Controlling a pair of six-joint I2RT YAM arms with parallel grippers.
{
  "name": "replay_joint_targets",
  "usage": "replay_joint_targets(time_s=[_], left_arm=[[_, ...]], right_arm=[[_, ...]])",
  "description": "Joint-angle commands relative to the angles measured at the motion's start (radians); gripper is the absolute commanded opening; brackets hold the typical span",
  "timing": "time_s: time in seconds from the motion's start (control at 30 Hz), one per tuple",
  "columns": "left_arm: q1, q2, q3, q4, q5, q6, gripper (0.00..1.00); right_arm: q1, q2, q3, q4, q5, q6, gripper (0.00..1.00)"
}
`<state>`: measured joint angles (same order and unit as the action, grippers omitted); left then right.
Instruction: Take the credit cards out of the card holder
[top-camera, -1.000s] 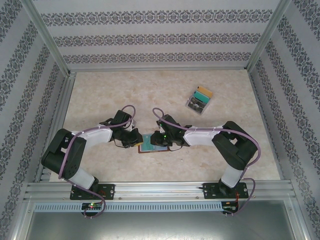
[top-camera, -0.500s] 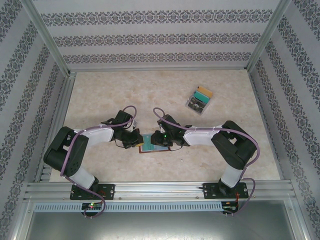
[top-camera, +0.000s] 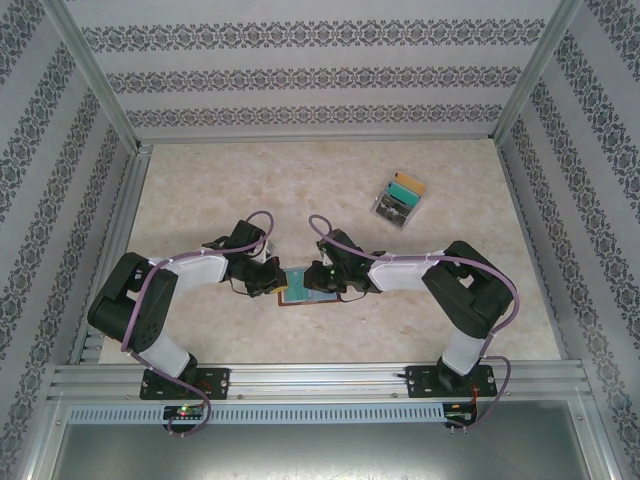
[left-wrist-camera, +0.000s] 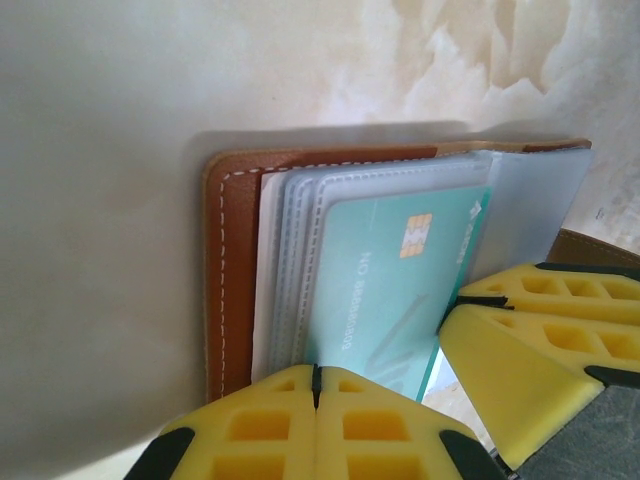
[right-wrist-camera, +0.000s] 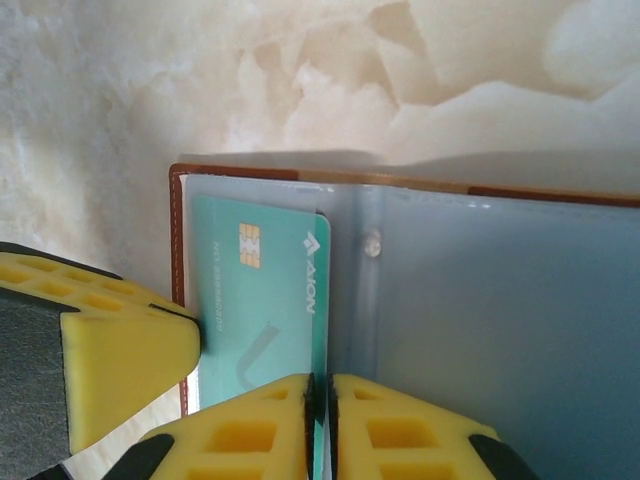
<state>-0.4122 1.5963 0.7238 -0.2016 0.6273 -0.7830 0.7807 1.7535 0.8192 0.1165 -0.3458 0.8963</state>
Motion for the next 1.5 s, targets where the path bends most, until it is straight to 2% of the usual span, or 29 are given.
replay_joint_targets(time_s=[0.0, 0.1, 0.23, 0.53, 0.73, 0.77, 0.83, 1.0, 1.37, 1.4, 1.47], left_arm=[[-0.01, 0.038, -0.009, -0.048, -0.047, 0.001, 0.04], [-0.014, 0.039, -0.008, -0.047, -0.043, 0.001, 0.04], [-0.017, 0.036, -0.007, -0.051, -0.044, 0.001, 0.04], [-0.016, 0.034, 0.0, -0.086, -0.069, 0.009, 0.02], [-0.017, 0.038, 0.005, -0.088, -0.064, 0.013, 0.01], [-0.017, 0.039, 0.006, -0.091, -0.065, 0.015, 0.01], [-0.016, 0.04, 0.006, -0.094, -0.066, 0.016, 0.01], [-0.016, 0.04, 0.004, -0.094, -0.066, 0.016, 0.0], [-0.017, 0.037, 0.001, -0.09, -0.061, 0.014, 0.0], [-0.017, 0.038, 0.001, -0.089, -0.06, 0.014, 0.0], [-0.017, 0.039, 0.001, -0.088, -0.06, 0.015, 0.0]], right_arm=[[-0.011, 0.01, -0.02, 0.043, -0.037, 0.016, 0.14], [-0.008, 0.018, -0.015, 0.052, -0.055, 0.015, 0.13], [-0.012, 0.017, -0.019, 0.061, -0.065, 0.014, 0.0], [-0.056, -0.06, -0.085, 0.044, -0.033, 0.006, 0.0], [-0.054, -0.047, -0.071, 0.055, -0.06, -0.006, 0.0], [-0.047, -0.038, -0.06, 0.051, -0.063, -0.007, 0.08], [-0.036, -0.027, -0.043, 0.052, -0.07, -0.015, 0.15], [-0.023, 0.002, -0.019, 0.049, -0.068, -0.014, 0.21], [-0.021, 0.041, -0.015, 0.049, -0.072, -0.001, 0.21], [-0.021, 0.043, -0.016, 0.058, -0.081, 0.0, 0.2], [-0.02, 0.046, -0.017, 0.081, -0.099, 0.001, 0.13]])
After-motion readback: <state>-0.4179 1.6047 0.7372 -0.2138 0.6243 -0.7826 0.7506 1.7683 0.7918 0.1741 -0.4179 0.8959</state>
